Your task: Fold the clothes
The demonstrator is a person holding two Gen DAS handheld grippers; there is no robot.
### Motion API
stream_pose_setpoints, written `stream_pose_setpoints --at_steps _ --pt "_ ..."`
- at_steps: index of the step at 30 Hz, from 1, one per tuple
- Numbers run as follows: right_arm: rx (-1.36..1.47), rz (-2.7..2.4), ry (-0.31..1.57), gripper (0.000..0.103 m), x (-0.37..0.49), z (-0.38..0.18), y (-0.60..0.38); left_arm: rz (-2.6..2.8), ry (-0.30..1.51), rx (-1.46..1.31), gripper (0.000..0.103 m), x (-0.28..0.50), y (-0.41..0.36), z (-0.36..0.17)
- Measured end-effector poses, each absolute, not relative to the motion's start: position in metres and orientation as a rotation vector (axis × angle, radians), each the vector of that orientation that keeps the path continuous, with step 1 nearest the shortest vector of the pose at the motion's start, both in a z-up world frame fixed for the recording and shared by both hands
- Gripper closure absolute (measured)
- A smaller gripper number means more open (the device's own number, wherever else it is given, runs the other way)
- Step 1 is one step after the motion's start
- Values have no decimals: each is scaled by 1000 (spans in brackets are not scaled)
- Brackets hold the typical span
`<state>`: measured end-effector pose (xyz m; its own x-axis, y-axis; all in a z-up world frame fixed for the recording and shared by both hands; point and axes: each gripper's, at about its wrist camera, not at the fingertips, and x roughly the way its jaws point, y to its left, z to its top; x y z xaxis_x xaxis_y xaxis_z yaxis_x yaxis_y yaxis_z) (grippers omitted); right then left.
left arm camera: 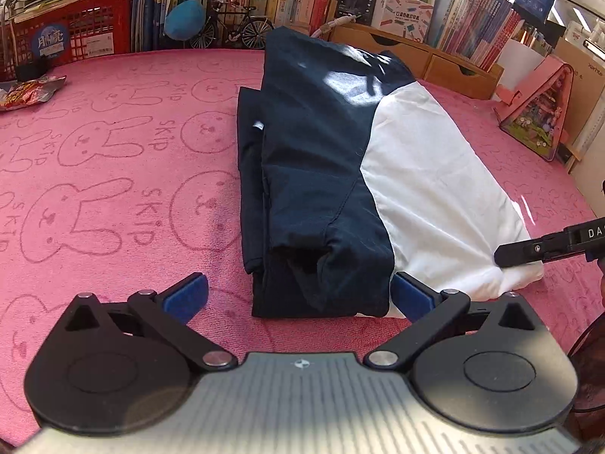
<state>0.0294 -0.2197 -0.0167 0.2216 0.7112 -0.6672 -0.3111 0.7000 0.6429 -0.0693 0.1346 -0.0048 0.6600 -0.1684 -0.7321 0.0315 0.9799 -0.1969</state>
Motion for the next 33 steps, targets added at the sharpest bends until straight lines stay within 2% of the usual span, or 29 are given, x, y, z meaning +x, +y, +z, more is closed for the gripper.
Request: stream_pose_setpoints --at_steps 1,3,4,9,13,16,18,22,26,33 --pt "394 748 1151 67 28 -13 -218 -75 817 -156 0 -71 140 4" --pt "342 761 1136 40 25 0 -220 -17 760 -119 0 -72 149 20" --pt "310 758 1111 23 22 10 -223 4 731 -99 0 -72 151 28" --pt "-39 611 699 21 9 68 -216 22 609 -15 0 -50 146 64" --pt "-238 655 543 23 25 57 -161 -116 535 -42 0 -19 122 78" --pt "-380 715 554 25 35 28 -106 -209 555 -68 0 15 100 72" --pt "-359 760 588 25 39 14 -89 -216 604 -40 0 45 87 60" --pt "-314 814 625 16 42 4 -79 -68 698 86 0 96 81 23" --pt "-331 836 616 10 40 -3 -77 -30 751 -10 0 122 118 -8" --pt "-360 861 620 0 37 -9 -70 -83 734 -83 0 122 141 -23"
